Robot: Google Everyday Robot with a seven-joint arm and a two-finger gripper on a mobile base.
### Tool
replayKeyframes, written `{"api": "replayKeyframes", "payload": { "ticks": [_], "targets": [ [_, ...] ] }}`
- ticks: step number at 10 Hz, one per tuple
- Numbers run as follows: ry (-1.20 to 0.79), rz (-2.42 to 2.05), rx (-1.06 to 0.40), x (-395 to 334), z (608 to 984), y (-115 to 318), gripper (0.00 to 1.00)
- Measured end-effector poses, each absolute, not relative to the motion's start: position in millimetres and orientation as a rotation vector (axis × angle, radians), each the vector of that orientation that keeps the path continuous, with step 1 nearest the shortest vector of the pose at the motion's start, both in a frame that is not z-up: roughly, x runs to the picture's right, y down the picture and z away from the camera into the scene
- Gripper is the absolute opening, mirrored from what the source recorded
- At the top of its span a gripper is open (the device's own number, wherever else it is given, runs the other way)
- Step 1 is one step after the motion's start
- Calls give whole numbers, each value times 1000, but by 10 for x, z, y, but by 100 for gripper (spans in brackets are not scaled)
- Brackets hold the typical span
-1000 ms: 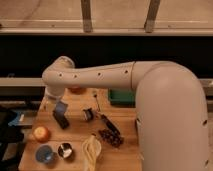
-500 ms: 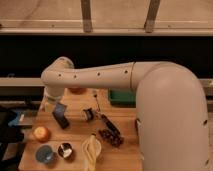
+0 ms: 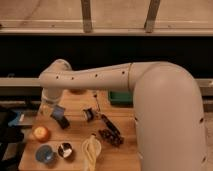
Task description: Place sponge in plastic cup
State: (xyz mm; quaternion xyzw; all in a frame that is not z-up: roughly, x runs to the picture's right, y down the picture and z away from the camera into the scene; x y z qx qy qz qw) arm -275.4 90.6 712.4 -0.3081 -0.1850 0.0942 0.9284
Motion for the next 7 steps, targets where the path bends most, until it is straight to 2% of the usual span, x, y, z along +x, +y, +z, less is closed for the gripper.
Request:
{"api": "replayKeyframes", "payload": {
  "ticks": [7],
  "targets": [
    [-491,116,-698,-3162,6828,1428,0]
  ]
}}
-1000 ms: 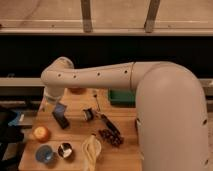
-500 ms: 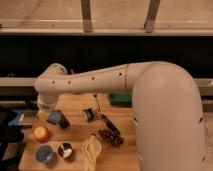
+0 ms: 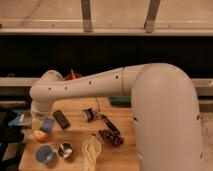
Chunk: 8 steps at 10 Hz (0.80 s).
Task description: Place sponge in plastic cup
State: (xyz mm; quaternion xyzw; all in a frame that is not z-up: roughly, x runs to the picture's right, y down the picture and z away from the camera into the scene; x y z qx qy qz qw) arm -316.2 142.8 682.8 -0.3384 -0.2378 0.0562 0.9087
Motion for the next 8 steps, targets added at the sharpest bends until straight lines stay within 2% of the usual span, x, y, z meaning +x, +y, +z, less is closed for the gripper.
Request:
{"api": "replayKeyframes", "payload": {
  "ticks": [4,8],
  "targets": [
    [-540,123,-737,-3275,6613,1786,0],
    [-614,142,-736,-3308,6463,1880,0]
  ]
}}
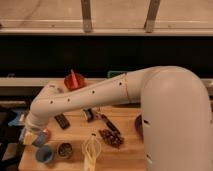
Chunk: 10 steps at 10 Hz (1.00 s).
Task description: Place sponge in plastic cup
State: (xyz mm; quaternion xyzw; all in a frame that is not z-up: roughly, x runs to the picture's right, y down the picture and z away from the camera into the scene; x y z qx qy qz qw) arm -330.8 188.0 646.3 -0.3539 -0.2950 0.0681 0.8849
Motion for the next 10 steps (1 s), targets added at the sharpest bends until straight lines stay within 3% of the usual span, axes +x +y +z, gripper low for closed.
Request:
{"api": "replayKeyframes", "payload": {
  "ticks": [10],
  "targets": [
    [-660,220,-752,-3237,6305,2128,0]
  ]
}}
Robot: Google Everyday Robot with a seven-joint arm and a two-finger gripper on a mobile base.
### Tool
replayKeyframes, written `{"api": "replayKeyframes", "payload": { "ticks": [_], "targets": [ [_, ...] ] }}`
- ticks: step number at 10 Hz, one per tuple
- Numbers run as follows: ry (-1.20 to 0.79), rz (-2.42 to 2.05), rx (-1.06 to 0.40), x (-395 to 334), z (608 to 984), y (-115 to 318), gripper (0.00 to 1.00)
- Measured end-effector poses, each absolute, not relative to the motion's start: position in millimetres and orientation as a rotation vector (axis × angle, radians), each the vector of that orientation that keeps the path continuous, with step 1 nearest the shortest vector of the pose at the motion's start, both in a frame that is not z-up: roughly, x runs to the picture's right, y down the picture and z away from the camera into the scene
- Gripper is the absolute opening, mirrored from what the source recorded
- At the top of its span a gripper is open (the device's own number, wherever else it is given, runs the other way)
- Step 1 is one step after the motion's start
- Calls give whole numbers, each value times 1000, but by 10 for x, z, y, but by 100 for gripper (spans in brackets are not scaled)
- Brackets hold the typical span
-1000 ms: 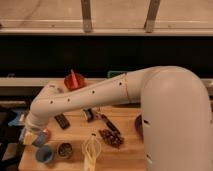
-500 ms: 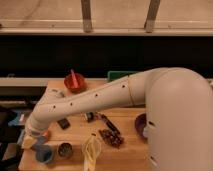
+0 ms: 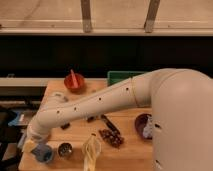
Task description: Place sponge in plastic cup
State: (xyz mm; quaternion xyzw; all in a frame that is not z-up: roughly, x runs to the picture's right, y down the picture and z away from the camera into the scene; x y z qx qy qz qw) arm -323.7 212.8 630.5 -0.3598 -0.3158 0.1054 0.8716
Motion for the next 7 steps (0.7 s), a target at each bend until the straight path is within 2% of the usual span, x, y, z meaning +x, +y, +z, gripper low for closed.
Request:
{"api": "replayKeyframes", "payload": {
  "ticks": [7],
  "targets": [
    [-685,305,-807,-3190,6431,2334,0]
  ]
}}
